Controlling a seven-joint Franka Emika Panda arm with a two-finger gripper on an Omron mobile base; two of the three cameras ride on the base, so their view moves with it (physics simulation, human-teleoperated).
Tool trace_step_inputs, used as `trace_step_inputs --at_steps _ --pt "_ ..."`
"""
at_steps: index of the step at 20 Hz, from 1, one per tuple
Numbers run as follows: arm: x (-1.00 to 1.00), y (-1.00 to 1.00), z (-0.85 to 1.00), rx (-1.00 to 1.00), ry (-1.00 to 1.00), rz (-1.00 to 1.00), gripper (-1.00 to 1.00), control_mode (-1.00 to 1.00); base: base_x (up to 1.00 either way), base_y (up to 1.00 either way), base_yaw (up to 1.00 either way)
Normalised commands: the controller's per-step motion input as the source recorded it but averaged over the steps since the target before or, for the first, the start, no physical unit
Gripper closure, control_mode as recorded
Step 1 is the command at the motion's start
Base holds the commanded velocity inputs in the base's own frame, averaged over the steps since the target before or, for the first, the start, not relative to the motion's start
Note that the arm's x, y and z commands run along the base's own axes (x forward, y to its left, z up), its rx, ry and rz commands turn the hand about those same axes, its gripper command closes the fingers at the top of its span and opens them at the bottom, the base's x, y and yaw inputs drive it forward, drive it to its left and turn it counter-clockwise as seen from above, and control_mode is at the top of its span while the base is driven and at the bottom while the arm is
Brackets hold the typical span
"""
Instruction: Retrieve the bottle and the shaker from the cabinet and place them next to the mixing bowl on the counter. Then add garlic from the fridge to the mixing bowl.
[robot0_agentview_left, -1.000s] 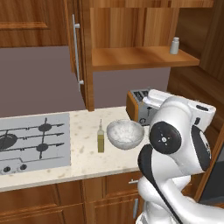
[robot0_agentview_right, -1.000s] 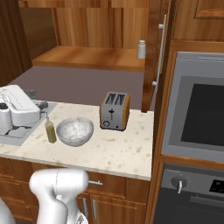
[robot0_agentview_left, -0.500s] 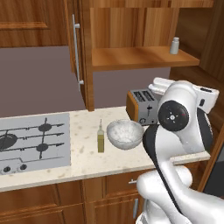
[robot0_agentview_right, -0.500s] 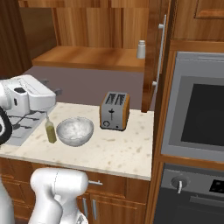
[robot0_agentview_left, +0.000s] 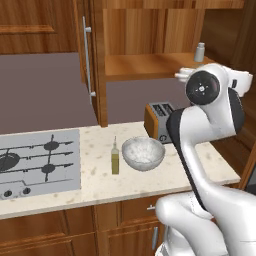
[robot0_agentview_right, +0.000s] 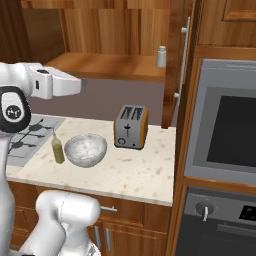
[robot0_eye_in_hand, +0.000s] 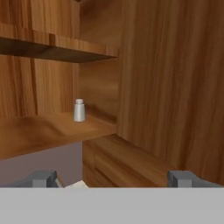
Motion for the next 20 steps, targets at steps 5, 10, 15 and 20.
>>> trace_step_inputs --at_steps 5,10,15,20 --pt "0.47 -0.07 0.05 0.00 0.08 -0.06 -1.00 -1.00 0.00 0.00 0.00" --pt "0.55 -0.05 0.00 0.00 0.02 -0.07 -1.00 -1.00 0.00 0.00 0.00" --pt "0.49 -0.28 0.00 0.09 0.01 -0.03 -1.00 -1.00 0.00 0.00 0.00" --pt "0.47 -0.34 0.00 0.12 0.00 0.00 -1.00 -1.00 0.00 0.00 0.00"
